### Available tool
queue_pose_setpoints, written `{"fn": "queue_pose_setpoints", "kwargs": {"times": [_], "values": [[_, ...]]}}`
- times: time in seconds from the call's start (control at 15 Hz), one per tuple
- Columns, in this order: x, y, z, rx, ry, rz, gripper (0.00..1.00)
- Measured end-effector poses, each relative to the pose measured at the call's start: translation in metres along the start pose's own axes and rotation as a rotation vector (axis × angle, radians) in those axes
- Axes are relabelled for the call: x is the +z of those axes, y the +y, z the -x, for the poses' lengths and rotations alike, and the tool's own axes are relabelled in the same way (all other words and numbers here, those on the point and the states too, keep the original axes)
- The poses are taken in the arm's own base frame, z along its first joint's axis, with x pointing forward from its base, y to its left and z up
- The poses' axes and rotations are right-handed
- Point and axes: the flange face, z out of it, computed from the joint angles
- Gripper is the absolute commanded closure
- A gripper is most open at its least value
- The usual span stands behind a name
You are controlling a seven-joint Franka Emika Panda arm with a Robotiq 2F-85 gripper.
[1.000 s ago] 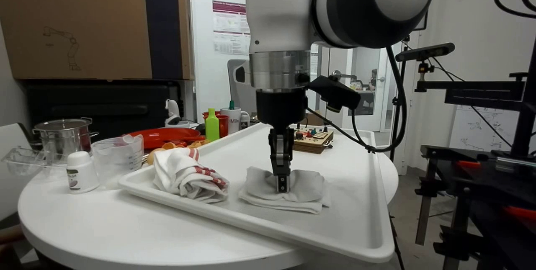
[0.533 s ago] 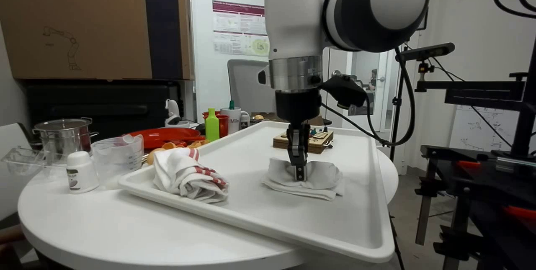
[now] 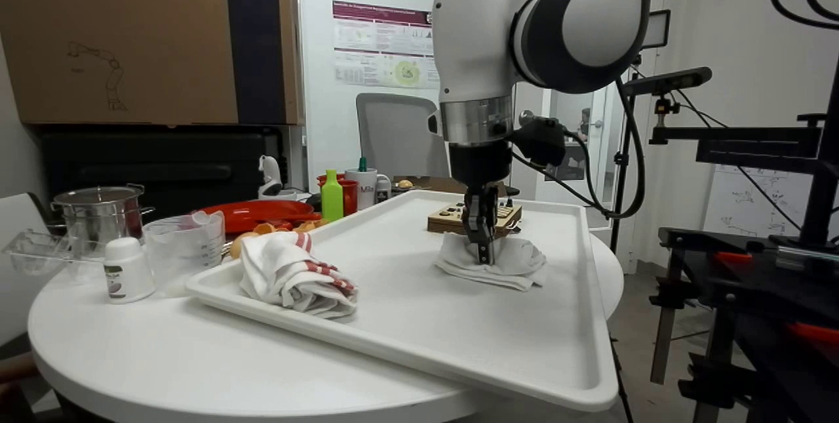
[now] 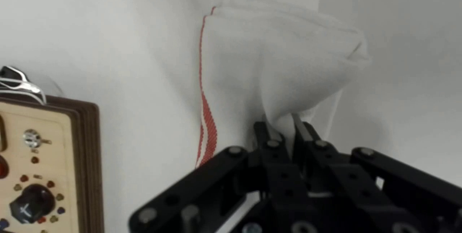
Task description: Wipe the table with the white towel.
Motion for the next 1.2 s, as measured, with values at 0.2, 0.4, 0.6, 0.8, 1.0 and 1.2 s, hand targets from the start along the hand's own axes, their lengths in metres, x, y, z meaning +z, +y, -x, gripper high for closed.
{"fn": "queue_pose_setpoints", "kwargs": {"times": [0.2,0.4,0.6,0.8,1.0,1.2], "values": [[0.004,0.013,0.001,0.03,-0.009,0.005,0.97],[0.005,0.017,0.002,0.048,-0.012,0.006,0.97],[0.005,0.016,0.003,0.052,-0.011,0.004,0.97],[0.003,0.012,0.005,0.045,-0.011,0.0,0.97],[-0.002,-0.004,0.01,0.014,-0.011,-0.009,0.97],[-0.008,-0.027,0.017,-0.028,-0.01,-0.021,0.97]]}}
